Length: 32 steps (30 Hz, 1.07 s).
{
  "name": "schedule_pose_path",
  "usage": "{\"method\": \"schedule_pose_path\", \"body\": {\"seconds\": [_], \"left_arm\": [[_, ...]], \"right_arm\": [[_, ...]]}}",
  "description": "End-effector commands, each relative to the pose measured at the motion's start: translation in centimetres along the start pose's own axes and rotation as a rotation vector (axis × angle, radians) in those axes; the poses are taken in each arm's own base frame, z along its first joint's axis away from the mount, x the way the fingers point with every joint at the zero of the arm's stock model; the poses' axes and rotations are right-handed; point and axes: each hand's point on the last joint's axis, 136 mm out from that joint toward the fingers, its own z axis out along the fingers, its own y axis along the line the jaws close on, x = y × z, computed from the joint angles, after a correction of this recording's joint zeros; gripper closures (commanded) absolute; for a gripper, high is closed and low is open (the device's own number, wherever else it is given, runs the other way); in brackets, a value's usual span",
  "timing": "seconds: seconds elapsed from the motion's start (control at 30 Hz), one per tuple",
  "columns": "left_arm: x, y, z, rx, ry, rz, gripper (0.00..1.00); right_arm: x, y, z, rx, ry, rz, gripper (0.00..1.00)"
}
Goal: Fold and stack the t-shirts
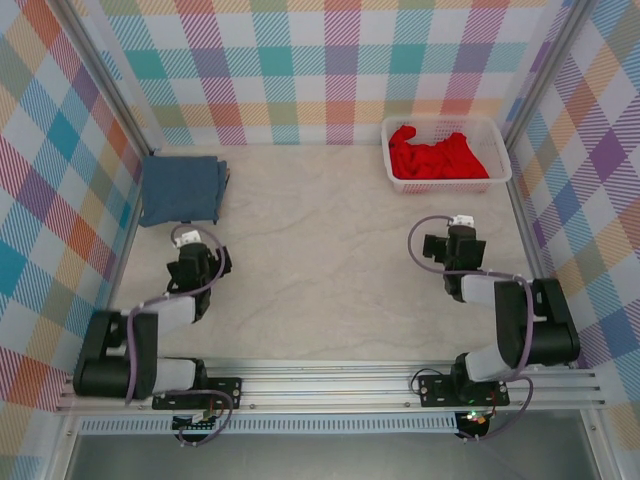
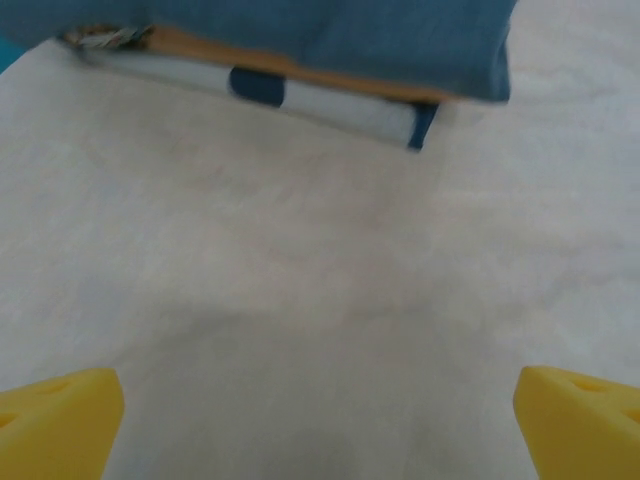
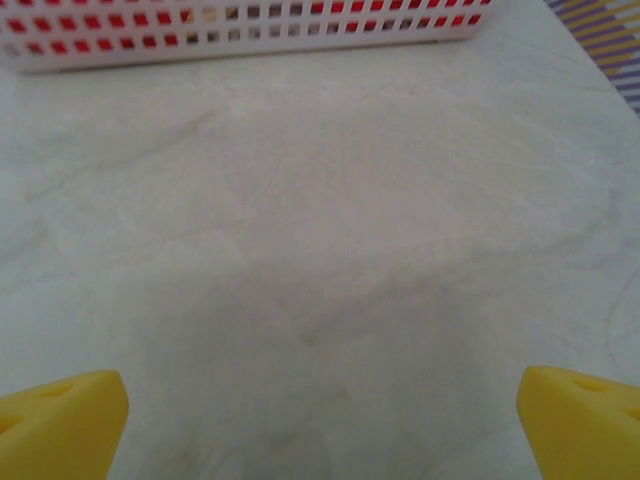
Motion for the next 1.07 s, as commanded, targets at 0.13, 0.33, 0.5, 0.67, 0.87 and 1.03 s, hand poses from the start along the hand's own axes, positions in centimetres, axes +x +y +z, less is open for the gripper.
{"method": "schedule_pose_path", "body": {"seconds": [0.13, 0.33, 0.5, 0.67, 0.87, 1.03], "left_arm": [[-3.1, -2.9, 0.5, 0.14, -0.258, 0.012, 0.0], [-3.1, -4.1, 2.2, 0.148, -0.156, 0.059, 0.0], [-3.0, -4.1, 2.2, 0.149, -0.146, 0.061, 0.0], [-3.0, -4.2, 2.0, 0.15, -0.154, 0.068, 0.0], [-3.0, -4.3, 2.1, 0.146, -0.151, 0.073, 0.0], [-3.0, -4.3, 2.1, 0.146, -0.151, 0.072, 0.0]], "right_arm": [[-3.6, 2.3, -2.4, -0.178, -0.265, 0.026, 0.0], [-3.2, 2.6, -0.9, -0.169, -0.24, 0.016, 0.0], [-3.0, 2.3, -0.6, -0.185, -0.209, 0.037, 0.0], [-3.1, 2.3, -0.7, -0.187, -0.213, 0.036, 0.0], [-3.1, 2.4, -0.6, -0.186, -0.209, 0.036, 0.0], [-3.1, 2.3, -0.6, -0.188, -0.21, 0.036, 0.0]]}}
